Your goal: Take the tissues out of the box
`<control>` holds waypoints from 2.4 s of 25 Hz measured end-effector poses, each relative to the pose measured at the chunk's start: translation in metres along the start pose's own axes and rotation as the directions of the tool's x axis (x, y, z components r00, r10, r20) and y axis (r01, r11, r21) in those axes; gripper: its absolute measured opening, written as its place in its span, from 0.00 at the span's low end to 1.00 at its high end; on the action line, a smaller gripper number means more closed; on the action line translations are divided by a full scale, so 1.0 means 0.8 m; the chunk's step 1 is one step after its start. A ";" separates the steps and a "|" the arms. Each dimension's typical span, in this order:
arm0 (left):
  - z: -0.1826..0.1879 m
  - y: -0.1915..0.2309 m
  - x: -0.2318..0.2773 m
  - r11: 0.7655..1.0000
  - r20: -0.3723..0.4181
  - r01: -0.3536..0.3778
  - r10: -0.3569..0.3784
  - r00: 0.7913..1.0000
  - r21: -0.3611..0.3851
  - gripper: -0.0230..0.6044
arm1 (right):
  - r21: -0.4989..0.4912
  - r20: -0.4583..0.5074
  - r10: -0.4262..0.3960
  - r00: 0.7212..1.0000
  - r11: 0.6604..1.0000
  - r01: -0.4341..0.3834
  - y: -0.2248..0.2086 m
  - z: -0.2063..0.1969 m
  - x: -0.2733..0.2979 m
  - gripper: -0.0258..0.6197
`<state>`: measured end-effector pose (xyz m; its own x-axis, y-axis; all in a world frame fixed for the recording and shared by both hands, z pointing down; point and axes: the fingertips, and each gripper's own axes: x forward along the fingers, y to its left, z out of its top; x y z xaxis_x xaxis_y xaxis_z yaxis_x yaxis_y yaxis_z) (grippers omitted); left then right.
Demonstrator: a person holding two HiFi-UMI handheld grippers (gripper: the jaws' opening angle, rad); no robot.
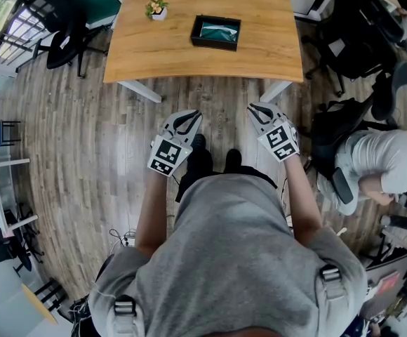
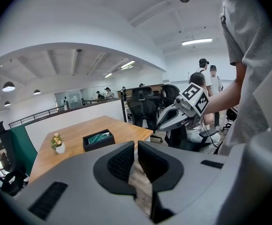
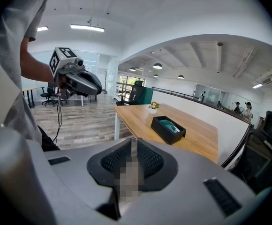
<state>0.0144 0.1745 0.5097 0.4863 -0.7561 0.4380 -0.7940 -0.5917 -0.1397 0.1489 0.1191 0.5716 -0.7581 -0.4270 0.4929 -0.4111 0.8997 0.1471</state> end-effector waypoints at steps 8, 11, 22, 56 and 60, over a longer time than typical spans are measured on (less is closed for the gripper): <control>0.003 -0.005 0.001 1.000 0.019 0.018 -0.018 1.000 -0.014 0.13 | 0.013 0.014 0.012 1.000 1.000 -0.012 0.005 -0.002 0.001 0.22; 0.002 -0.004 -0.001 1.000 0.017 0.013 -0.013 1.000 -0.012 0.17 | 0.019 0.024 0.014 1.000 1.000 -0.015 0.005 -0.001 0.001 0.30; -0.004 -0.001 -0.006 0.999 0.019 -0.010 0.010 1.000 -0.034 0.28 | 0.041 0.058 0.019 0.998 0.999 -0.022 0.015 0.000 0.001 0.46; 0.003 0.031 0.021 0.994 0.023 -0.089 0.091 0.996 -0.069 0.43 | 0.076 0.122 0.067 0.990 0.994 -0.077 -0.024 0.006 0.017 0.64; 0.003 0.048 0.026 0.993 0.027 -0.094 0.097 0.995 -0.077 0.43 | 0.067 0.120 0.060 0.991 0.995 -0.069 -0.032 0.012 0.029 0.64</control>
<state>-0.0048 0.1356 0.5112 0.4170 -0.8172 0.3979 -0.8620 -0.4943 -0.1119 0.1373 0.0851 0.5707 -0.8367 -0.3799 0.3945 -0.3913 0.9187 0.0548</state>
